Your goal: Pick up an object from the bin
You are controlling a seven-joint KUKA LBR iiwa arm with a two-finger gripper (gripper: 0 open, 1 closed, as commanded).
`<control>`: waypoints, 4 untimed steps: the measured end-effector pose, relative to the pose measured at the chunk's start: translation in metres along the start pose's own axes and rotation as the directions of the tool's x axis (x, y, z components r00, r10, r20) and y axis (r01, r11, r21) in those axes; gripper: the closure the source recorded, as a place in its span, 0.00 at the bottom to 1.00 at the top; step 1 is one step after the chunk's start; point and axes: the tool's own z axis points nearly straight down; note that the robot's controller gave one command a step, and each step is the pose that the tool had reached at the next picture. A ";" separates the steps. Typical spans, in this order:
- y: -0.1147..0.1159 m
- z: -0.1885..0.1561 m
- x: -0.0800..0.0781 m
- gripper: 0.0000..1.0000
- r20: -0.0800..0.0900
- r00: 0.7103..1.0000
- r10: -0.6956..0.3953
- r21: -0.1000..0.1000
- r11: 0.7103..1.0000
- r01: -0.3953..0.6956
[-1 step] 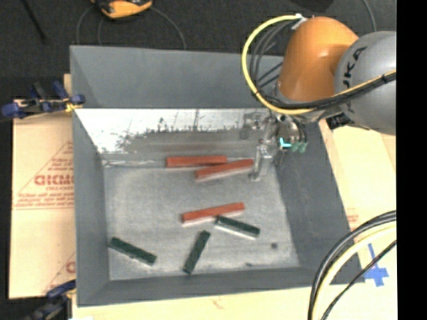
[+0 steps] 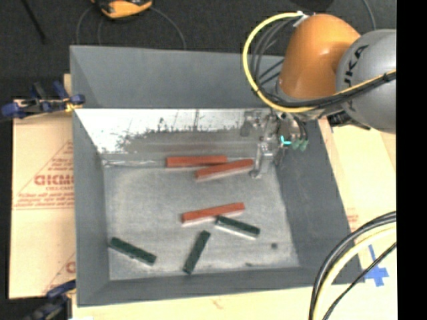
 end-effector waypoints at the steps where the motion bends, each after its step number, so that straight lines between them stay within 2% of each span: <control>1: 0.011 0.049 0.004 0.00 0.006 1.000 -0.016 0.001 1.000 0.016; 2: 0.068 0.107 0.006 0.00 0.002 1.000 -0.013 -0.002 1.000 0.013; 3: 0.091 0.118 0.028 0.00 0.000 1.000 -0.025 -0.004 1.000 0.025; 4: 0.140 0.117 0.017 1.00 0.001 0.922 -0.387 -0.003 0.922 0.387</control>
Offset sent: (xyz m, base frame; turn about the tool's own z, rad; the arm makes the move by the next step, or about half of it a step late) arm -0.0073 0.0907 -0.1275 -0.0170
